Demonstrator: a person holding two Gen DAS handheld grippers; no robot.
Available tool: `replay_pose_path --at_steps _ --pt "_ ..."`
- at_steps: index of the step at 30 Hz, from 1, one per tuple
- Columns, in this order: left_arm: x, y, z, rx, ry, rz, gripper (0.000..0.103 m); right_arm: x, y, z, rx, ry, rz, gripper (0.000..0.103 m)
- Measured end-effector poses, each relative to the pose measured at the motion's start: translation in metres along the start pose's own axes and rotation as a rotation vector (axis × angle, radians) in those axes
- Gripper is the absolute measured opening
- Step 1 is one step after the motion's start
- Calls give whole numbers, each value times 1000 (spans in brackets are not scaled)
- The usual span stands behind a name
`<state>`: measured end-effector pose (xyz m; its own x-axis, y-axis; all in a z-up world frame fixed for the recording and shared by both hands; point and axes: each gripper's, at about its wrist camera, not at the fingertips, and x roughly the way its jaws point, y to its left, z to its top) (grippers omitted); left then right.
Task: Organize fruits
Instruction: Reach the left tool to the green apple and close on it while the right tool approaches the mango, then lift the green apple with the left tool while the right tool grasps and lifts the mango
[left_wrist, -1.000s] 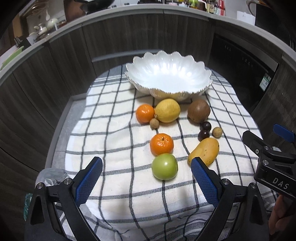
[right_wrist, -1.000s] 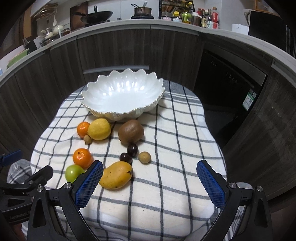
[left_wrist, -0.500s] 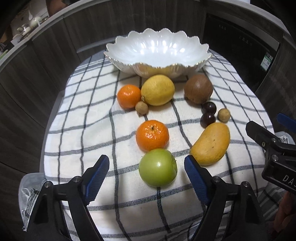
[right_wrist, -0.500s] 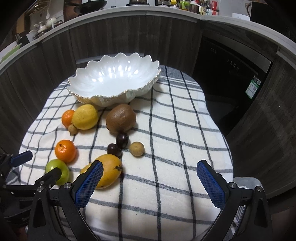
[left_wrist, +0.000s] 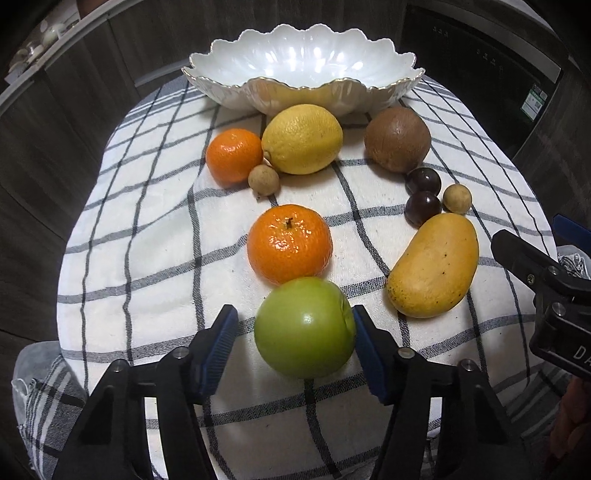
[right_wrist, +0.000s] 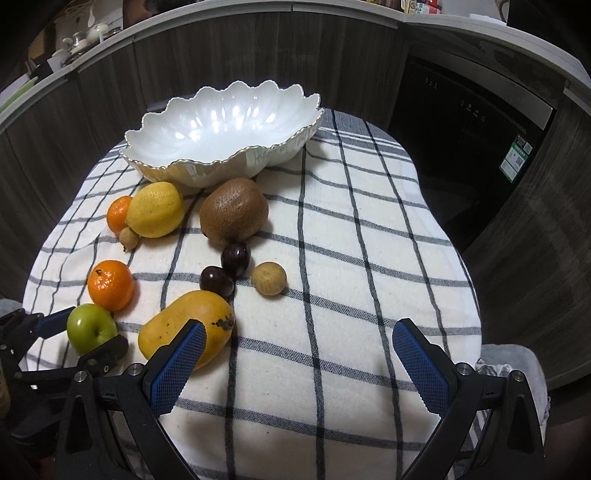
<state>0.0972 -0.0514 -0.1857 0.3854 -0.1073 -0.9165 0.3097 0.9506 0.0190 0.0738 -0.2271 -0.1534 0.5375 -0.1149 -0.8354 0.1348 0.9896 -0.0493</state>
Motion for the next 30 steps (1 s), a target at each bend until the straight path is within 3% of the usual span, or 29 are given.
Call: replay_pose_path --at_steps 3,17,30 --pt "1 -1 -1 7 0 -27 48 1 0 0 -1 3 3 102" --pt "-24 17 -8 -55 -39 -29 47 -9 15 3 -37 -13 20 102" --pt "-23 55 -18 -174 -44 0 47 10 74 3 -265 14 115 102"
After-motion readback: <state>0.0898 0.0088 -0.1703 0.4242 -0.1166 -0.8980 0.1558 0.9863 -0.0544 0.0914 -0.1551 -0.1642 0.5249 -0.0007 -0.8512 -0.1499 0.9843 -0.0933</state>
